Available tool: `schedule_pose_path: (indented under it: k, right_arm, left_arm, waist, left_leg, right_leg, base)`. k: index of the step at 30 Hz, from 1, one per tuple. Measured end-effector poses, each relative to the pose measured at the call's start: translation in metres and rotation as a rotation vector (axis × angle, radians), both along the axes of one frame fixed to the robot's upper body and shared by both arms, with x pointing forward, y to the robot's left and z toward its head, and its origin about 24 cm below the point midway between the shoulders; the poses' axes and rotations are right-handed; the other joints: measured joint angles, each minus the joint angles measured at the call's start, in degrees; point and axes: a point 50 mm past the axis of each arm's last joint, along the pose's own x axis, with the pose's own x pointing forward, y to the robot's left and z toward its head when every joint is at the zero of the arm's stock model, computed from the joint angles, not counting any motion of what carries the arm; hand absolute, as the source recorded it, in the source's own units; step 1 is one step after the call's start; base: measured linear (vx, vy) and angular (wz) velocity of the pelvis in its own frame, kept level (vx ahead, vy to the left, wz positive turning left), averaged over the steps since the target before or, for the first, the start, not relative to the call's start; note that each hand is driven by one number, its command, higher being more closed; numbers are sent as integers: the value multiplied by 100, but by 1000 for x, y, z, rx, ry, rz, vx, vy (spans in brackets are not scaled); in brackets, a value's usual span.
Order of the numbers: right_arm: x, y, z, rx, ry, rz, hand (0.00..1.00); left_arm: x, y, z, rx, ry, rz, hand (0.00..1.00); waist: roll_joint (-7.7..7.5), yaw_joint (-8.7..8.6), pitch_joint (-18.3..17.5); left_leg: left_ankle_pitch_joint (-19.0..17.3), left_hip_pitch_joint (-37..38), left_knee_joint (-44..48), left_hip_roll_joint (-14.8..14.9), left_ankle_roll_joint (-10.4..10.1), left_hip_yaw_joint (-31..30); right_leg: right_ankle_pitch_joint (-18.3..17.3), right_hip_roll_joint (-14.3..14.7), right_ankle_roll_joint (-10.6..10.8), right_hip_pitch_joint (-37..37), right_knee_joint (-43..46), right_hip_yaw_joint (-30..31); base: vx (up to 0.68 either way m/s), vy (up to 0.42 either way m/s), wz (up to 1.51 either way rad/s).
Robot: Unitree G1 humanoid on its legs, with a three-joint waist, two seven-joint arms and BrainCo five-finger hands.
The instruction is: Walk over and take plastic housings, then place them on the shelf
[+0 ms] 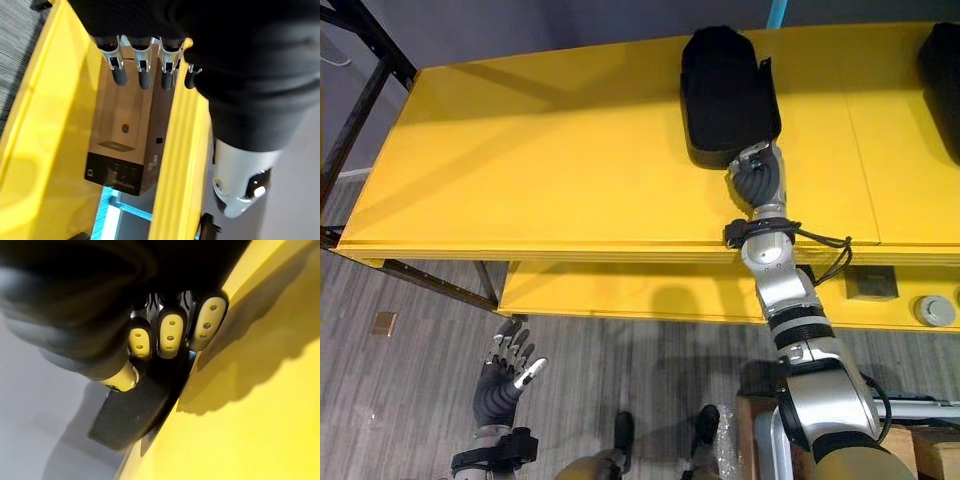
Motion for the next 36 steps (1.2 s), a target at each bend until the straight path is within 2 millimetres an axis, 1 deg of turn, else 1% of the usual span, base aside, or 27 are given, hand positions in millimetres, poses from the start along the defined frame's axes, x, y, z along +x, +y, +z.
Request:
schedule_pose_path:
  k: [1,2,3,6,8,9,11,12,14,15,16,17,18,20,21,23,24,25,26,27,28,29,30,32,33,35,36]
  right_arm:
    - [-2,2,2,2,-13,6,100]
    - [-7,3,4,19,-46,20,0]
    - [-13,3,3,30,-69,30,0]
    - [-51,14,-14,118,-177,110,0]
    - [-84,17,-44,190,-194,105,0]
    - [-93,16,-51,205,-193,96,0]
    - [-122,16,-79,265,-162,63,0]
    - [-140,13,-97,294,-122,26,0]
    - [-152,9,-118,320,-54,-23,0]
    - [-163,4,-136,338,19,-63,0]
    - [-165,3,-139,339,32,-70,0]
    - [-173,-1,-150,344,79,-99,0]
    - [-184,-8,-163,340,140,-135,0]
    - [-195,-16,-172,330,186,-173,0]
    - [-205,-23,-180,326,228,-210,0]
    - [-237,-34,-201,355,343,-301,0]
    - [-242,-33,-205,368,366,-306,0]
    - [-249,-29,-211,379,405,-303,0]
    - [-249,-26,-215,389,423,-291,0]
    - [-248,-26,-216,394,425,-292,0]
    - [-246,-25,-220,403,436,-297,0]
    - [-241,-24,-225,403,451,-297,0]
    - [-237,-24,-228,409,456,-294,0]
    - [-226,-25,-242,435,497,-306,0]
    - [-225,-25,-244,440,507,-308,0]
    - [-225,-25,-253,452,554,-317,0]
    - [-224,-26,-257,450,571,-315,0]
  left_arm:
    - [2,-1,1,-4,-6,-6,0]
    - [5,-2,2,-7,-12,-10,0]
    - [6,-3,3,-9,-18,-11,0]
    - [12,-4,9,-12,-48,-14,0]
    - [17,-5,14,13,-73,-9,0]
    - [18,-5,14,25,-77,-7,0]
    - [19,-3,15,54,-79,4,0]
    - [19,-1,14,74,-71,15,0]
    - [19,-1,12,96,-58,19,0]
    - [20,-1,6,117,-27,23,0]
    - [20,-1,5,120,-24,24,0]
    - [21,-1,4,128,-16,35,0]
    - [21,0,4,132,-15,51,0]
    - [22,-1,5,140,-19,55,0]
    - [24,-2,7,154,-32,51,0]
    - [34,-8,12,186,-66,31,0]
    - [35,-8,13,196,-70,28,0]
    - [37,-8,14,205,-78,23,0]
    - [40,-7,15,215,-86,17,0]
    - [43,-8,16,217,-91,15,0]
    - [50,-9,15,220,-89,10,0]
    - [53,-9,15,212,-87,19,0]
    - [53,-8,15,208,-87,27,0]
    - [54,-9,15,203,-86,24,0]
    - [54,-11,15,202,-85,18,0]
    - [60,-19,9,209,-62,-21,0]
    - [62,-24,3,204,-37,-36,0]
  waist:
    - [3,-3,5]
    - [0,-2,9]
    - [-1,2,11]
    - [-10,-86,17]
    - [-47,-245,33]
    - [-60,-298,34]
    - [-191,-451,-25]
    - [-338,-550,-105]
    - [-489,-674,-203]
    - [-550,-766,-328]
    - [-550,-774,-347]
    - [-583,-836,-388]
    - [-618,-898,-480]
    - [-566,-953,-608]
    - [-526,-1058,-702]
    - [-599,-1336,-763]
    - [-654,-1331,-794]
    - [-749,-1337,-845]
    - [-718,-1286,-880]
    - [-707,-1288,-866]
    - [-704,-1267,-865]
    - [-664,-1223,-847]
    - [-645,-1200,-836]
    - [-659,-1164,-871]
    - [-660,-1166,-871]
    - [-678,-1085,-886]
    - [-562,-1077,-833]
  left_leg:
    - [-2,-31,21,6,-2,1]
    - [-10,-49,27,11,-12,1]
    - [-13,-48,28,15,-14,-1]
    - [-48,31,25,20,-4,6]
    - [-126,253,4,23,-1,66]
    - [-147,319,-3,22,2,87]
    - [-251,549,-80,50,16,288]
    - [-360,691,-51,120,-13,565]
    - [-562,875,124,234,-49,888]
    - [-908,999,535,421,-101,1211]
    - [-972,1021,636,458,-88,1246]
    - [-1155,1014,1147,504,-53,1054]
    - [-1321,1023,1624,450,-32,371]
    - [-1519,1069,1749,422,-177,-169]
    - [-1660,1167,1713,419,-210,-312]
    - [-1847,1439,1510,403,-42,193]
    - [-1864,1471,1495,410,-25,434]
    - [-1861,1466,1496,416,7,1028]
    - [-1817,1411,1401,514,182,1604]
    - [-1815,1412,1293,532,240,1790]
    - [-1773,1435,1125,575,338,2247]
    - [-1762,1506,1000,676,353,2711]
    - [-1752,1535,993,720,362,2877]
    - [-1737,1569,1065,777,365,3350]
    - [-1737,1564,1065,777,365,3414]
    - [-1695,1468,1091,779,291,3672]
    - [-1627,1417,1127,913,210,3751]
  right_leg:
    - [5,6,-7,-23,0,2]
    - [6,4,-9,-35,0,-1]
    - [6,-1,-9,-32,0,-4]
    - [0,9,-1,46,0,2]
    - [-40,11,51,231,0,57]
    - [-65,9,82,284,0,75]
    - [-122,34,129,385,0,294]
    - [-153,103,150,409,0,549]
    - [-169,219,147,476,4,885]
    - [-203,407,127,545,57,1308]
    - [-212,439,123,550,80,1382]
    - [-281,574,88,540,248,1761]
    - [-358,701,123,478,446,2280]
    - [-403,841,170,396,555,2618]
    - [-396,939,181,337,597,2824]
    - [-257,1061,311,252,651,3264]
    - [-187,1083,367,201,643,3470]
    - [234,1131,444,84,444,3687]
    - [934,1202,516,-19,-22,3398]
    - [881,1170,437,-142,103,2680]
    - [225,974,23,-311,721,1386]
    - [-487,773,-115,-352,1516,682]
    - [-863,665,-98,-337,1903,507]
    - [-1825,85,68,-144,2958,318]
    - [-1956,-25,135,-75,3052,313]
    - [-2243,-217,558,252,2651,299]
    - [-2186,-82,393,271,2358,308]
  base:
    - [-1,46,0]
    - [3,49,1]
    - [14,53,0]
    - [34,64,0]
    - [40,80,-9]
    - [35,72,-24]
    - [40,64,-61]
    - [47,39,-90]
    - [91,51,-122]
    - [84,46,-133]
    - [92,59,-162]
    - [94,89,-179]
    - [107,106,-201]
    - [54,74,-142]
    - [57,162,-116]
    - [-8,230,-120]
    - [-139,171,-164]
    - [-205,114,-210]
    - [-221,82,-210]
    - [-180,68,-181]
    - [-115,96,-160]
    - [-90,123,-157]
    - [-89,132,-162]
    - [-97,80,-131]
    - [-75,-5,-91]
    - [-41,-135,-78]
    - [-20,-193,-59]
